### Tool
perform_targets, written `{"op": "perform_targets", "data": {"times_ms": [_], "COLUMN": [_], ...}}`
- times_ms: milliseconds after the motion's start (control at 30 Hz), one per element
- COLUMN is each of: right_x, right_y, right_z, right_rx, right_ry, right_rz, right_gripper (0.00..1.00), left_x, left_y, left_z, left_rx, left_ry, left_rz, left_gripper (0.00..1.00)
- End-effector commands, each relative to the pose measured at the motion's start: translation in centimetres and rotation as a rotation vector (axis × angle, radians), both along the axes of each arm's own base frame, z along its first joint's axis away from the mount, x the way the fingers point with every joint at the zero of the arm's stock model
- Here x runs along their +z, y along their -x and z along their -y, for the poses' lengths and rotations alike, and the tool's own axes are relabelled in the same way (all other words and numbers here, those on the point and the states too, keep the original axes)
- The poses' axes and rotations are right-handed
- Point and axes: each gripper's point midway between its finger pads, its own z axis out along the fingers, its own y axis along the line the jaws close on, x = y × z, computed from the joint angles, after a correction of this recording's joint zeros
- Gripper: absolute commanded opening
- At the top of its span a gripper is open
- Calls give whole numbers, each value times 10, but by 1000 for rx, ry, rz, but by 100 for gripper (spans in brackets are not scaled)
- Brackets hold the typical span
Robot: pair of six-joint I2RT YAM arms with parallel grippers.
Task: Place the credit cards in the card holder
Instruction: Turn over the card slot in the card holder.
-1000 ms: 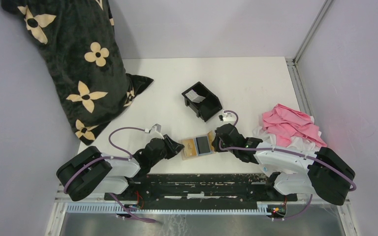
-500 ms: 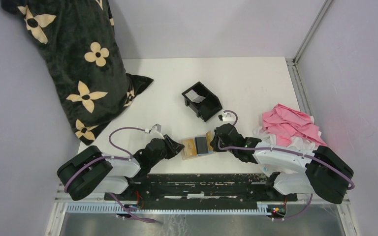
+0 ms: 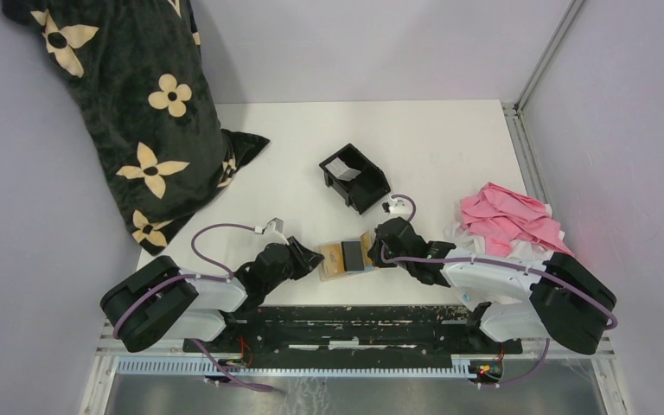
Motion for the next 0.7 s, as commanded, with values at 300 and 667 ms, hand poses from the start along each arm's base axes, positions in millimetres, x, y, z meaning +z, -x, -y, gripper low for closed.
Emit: {"op": "perform_targets", "data": {"times_ms": [300,667], "right_x": [-6,-4], "right_y": [-2,-1], "right_z": [-2,-3], "right_rx": [-37,-53], "right_ry": [-28,-90], "right_rz": [-3,-5], "right_gripper": [1,1], "left_x": [-1,-4], "left_y": [0,1], "left_z": [1,0], "left_rx": [12,13], "left_ry": [4,-7], "left_rz": [-13,-22], "left_gripper": [31,31]}}
